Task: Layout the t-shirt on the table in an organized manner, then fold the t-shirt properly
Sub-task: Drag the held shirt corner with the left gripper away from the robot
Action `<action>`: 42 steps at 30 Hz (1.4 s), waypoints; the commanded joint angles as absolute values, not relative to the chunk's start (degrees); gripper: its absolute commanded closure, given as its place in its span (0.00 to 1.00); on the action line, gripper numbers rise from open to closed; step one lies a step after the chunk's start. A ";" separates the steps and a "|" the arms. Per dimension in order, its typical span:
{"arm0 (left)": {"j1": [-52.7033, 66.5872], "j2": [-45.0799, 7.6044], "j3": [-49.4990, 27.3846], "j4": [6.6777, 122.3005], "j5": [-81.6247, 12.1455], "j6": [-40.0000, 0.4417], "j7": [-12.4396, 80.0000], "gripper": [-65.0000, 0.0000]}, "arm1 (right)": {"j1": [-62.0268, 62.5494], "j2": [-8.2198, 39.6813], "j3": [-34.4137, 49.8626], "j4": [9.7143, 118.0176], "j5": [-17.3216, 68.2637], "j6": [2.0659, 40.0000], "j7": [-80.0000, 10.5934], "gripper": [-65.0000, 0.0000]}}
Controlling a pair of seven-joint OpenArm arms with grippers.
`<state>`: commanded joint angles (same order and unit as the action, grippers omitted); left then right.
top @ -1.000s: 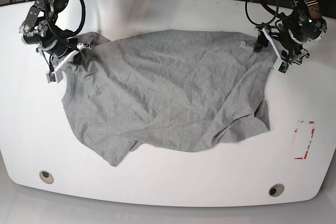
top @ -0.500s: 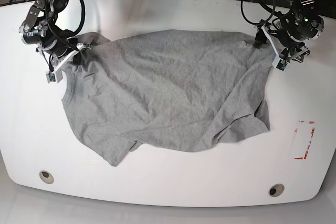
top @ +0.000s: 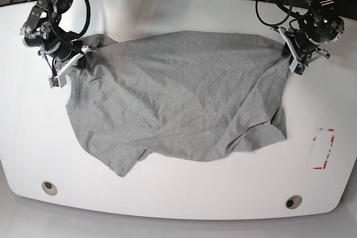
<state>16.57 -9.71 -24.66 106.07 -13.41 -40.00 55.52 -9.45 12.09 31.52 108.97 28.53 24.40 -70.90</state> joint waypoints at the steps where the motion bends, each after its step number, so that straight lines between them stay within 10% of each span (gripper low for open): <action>1: 16.57 -9.71 -24.66 106.15 -13.41 -40.00 55.52 0.95 | -9.45 12.09 31.52 108.97 28.53 24.40 -70.90 1.00; 42: -6.73 -9.89 -22.46 104.84 -10.59 -40.00 57.98 0.95 | -8.48 12.18 31.52 108.97 28.53 24.40 -70.90 1.00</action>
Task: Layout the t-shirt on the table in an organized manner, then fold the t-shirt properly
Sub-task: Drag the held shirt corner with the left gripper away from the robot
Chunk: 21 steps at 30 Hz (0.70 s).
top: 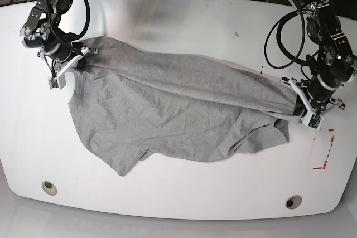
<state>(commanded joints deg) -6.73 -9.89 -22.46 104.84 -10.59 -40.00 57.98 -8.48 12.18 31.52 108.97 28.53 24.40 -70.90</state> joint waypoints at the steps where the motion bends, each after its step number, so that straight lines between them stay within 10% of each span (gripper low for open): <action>1: -7.60 -9.80 -22.20 103.60 -9.71 -40.00 57.98 0.95 | -8.48 12.26 31.52 108.97 28.53 24.40 -70.90 1.00; 21: -17.36 -10.07 -21.85 85.93 -8.66 -40.00 51.38 0.94 | -6.37 12.26 31.34 109.05 28.53 24.40 -70.90 1.00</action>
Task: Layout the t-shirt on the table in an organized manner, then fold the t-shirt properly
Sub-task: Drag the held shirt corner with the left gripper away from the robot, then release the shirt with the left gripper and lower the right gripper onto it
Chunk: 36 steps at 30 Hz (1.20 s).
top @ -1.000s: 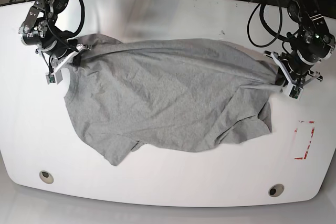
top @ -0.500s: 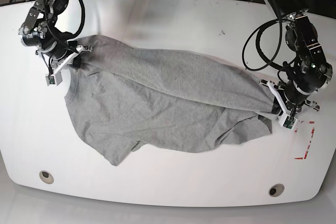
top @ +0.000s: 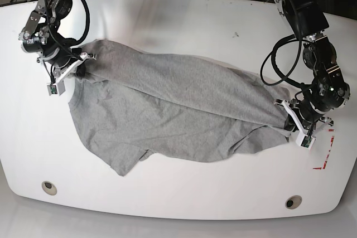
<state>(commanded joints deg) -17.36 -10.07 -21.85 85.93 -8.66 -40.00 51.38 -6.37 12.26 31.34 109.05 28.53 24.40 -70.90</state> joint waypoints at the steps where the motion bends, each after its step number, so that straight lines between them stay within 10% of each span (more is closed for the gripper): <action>1: -17.71 -10.07 -21.85 85.58 -8.66 -40.00 51.38 0.94 | -6.20 12.26 31.34 109.05 28.53 24.40 -70.90 1.00; 6: -18.51 -10.07 -21.85 85.05 -8.66 -40.00 51.38 0.83 | -5.32 12.35 31.25 109.14 28.53 24.31 -70.99 0.97; 14: -18.51 -10.07 -21.76 85.32 -8.66 -40.00 51.38 0.25 | -5.41 12.35 31.43 111.87 28.53 24.04 -70.99 0.38; 19: -18.15 -10.15 -21.76 85.41 -8.75 -40.00 51.38 0.00 | -5.67 12.35 31.60 112.92 28.53 24.22 -70.99 0.24; 36: -16.31 -11.38 -21.93 94.29 -8.84 -40.00 51.30 0.00 | -14.90 10.86 41.27 113.80 45.49 24.31 -70.90 0.26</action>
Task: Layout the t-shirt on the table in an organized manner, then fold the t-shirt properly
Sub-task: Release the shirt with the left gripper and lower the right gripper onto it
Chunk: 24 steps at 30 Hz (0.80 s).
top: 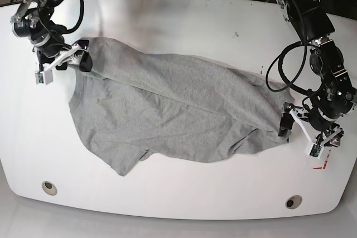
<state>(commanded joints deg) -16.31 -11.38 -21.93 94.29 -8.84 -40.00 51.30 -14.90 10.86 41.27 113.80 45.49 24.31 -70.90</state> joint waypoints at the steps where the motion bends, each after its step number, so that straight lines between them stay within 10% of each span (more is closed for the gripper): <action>1: -16.31 -11.38 -21.93 94.81 -8.84 -40.00 51.30 0.00 | -15.52 10.51 42.15 113.80 46.37 24.31 -70.90 0.26; 24: -11.30 -11.21 -21.93 95.60 -8.84 -40.00 51.30 0.00 | -20.44 9.80 44.62 103.43 46.11 28.26 -68.88 0.25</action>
<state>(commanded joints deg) -11.30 -11.21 -21.93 95.60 -8.84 -40.00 51.30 -20.44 9.80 44.62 103.43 46.11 28.26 -68.88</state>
